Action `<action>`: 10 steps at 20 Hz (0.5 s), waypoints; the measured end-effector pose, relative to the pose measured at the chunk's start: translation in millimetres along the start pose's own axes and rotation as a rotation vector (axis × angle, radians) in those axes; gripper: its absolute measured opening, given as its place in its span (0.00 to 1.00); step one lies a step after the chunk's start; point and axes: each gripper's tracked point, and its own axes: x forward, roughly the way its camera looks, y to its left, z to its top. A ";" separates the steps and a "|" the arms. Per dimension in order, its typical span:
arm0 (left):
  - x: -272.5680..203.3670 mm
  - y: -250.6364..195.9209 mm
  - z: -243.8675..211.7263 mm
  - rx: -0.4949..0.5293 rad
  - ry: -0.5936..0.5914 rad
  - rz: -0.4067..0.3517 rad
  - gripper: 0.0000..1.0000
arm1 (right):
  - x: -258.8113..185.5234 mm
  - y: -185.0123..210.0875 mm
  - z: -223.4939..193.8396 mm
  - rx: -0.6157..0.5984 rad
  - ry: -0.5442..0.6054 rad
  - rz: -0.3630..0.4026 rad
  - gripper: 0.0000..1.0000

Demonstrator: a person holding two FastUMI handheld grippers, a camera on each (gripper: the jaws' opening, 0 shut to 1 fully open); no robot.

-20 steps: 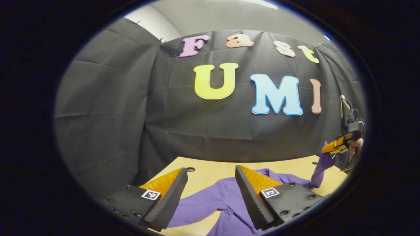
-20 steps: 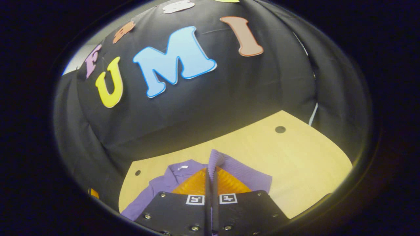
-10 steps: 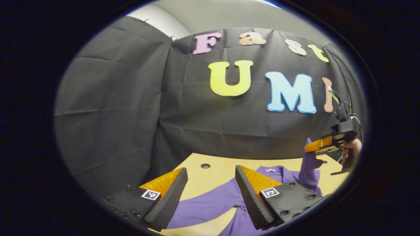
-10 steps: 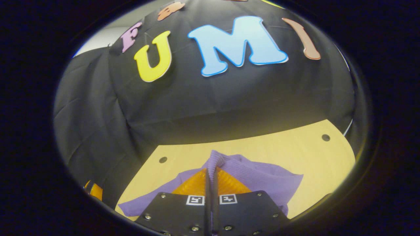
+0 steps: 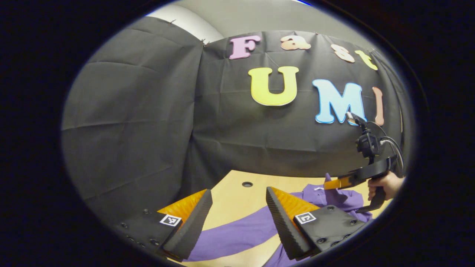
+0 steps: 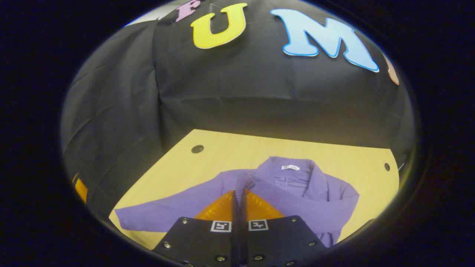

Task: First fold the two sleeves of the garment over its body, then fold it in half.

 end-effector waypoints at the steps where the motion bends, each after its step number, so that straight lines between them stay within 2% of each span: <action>1: 0.4 5.0 -5.1 -0.004 0.009 0.011 0.96 | 6.4 3.7 -7.0 -0.013 0.019 -0.004 0.02; 6: -7.2 28.4 -23.5 -0.007 0.038 0.068 0.96 | 35.1 23.6 -40.1 -0.071 0.121 0.011 0.03; 10: -13.7 40.7 -31.3 -0.027 0.052 0.110 0.96 | 46.8 27.4 -52.5 -0.121 0.152 0.008 0.03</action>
